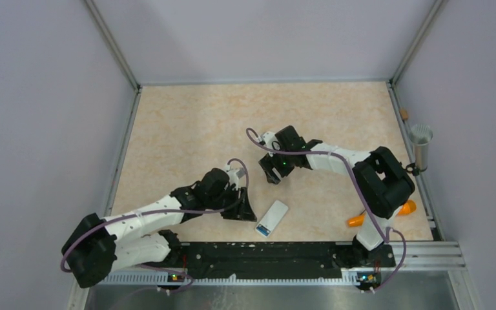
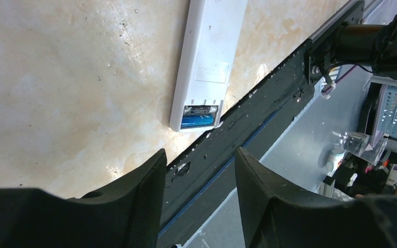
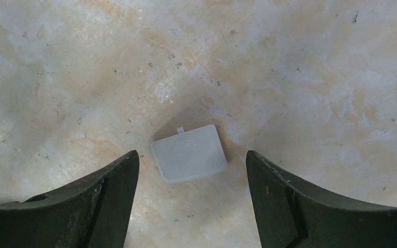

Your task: Load the batteries into the remote control

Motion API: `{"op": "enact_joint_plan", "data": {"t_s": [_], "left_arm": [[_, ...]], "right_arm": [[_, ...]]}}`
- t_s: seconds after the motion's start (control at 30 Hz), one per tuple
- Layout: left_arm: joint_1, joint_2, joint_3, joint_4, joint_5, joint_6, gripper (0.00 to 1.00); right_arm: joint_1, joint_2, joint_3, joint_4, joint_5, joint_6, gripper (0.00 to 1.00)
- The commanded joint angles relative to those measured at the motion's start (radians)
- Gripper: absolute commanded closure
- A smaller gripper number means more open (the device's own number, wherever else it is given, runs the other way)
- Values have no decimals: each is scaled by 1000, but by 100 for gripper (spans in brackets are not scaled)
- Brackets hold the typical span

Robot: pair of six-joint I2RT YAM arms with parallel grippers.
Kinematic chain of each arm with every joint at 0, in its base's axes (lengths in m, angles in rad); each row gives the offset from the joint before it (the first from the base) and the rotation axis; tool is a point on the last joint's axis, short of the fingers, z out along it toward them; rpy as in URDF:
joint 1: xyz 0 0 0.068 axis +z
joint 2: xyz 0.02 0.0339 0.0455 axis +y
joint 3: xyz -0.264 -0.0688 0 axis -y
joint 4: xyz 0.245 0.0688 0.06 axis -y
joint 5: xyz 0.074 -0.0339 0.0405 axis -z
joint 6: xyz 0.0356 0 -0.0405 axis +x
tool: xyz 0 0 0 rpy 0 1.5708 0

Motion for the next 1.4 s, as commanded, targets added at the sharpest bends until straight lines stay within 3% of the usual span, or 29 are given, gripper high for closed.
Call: {"op": "enact_joint_plan", "data": {"t_s": [0.0, 0.53, 1.37], "left_arm": [[8, -78, -14, -19, -40, 13, 46], [30, -283, -63, -56, -103, -23, 36], [38, -266, -83, -20, -86, -28, 34]], "right_arm": [[-3, 1, 26, 17, -29, -28, 26], [40, -23, -44, -10, 13, -8, 32], [120, -52, -110, 15, 199, 68, 40]]}}
